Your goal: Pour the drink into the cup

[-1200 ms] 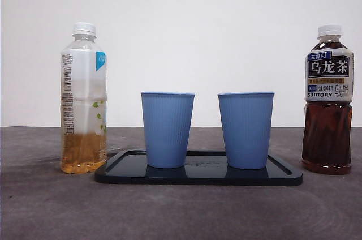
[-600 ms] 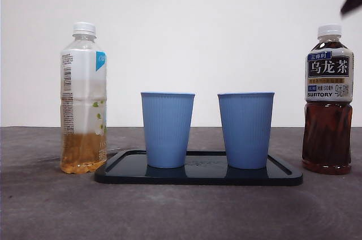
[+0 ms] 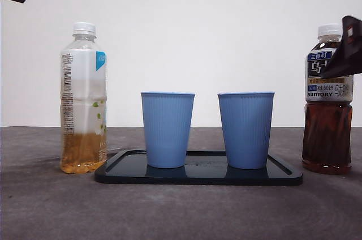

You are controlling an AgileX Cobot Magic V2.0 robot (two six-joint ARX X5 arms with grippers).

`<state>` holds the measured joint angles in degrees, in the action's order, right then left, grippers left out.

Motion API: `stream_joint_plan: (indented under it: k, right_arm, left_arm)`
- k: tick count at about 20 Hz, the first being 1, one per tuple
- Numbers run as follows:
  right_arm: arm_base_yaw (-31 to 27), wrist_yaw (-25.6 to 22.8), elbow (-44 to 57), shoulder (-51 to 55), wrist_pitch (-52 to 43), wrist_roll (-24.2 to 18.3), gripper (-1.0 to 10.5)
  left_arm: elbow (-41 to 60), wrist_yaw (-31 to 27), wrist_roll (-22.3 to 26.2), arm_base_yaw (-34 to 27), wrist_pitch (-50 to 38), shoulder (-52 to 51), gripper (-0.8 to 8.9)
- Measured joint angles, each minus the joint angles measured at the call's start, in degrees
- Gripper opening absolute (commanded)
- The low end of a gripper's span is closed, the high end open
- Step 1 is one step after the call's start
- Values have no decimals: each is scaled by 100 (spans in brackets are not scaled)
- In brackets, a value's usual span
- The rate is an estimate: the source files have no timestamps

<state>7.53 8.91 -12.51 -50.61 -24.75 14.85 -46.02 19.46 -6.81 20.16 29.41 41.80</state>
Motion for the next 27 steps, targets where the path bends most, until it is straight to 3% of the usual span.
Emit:
stream_joint_plan:
  k: [10,13,18,22,27]
  right_arm:
    - [2,162,0,-2017,-2439,-116,527]
    - [2,162,0,-2269,-2809,-116,465]
    - [2,216,-68,-2393,-2881,-142,387]
    - [2,376,-166,-2402,-2872,-160,258]
    - [-4,463,-256,-2406,-2732,-170,202]
  left_arm:
    - [0,0,2,0,-2,87,500]
    - [0,0,9,0,-2,94,500]
    - [0,0,31,0,-2,94,500]
    - [0,0,31,0,-2,94,500]
    - [0,0,33,0,0,94,500]
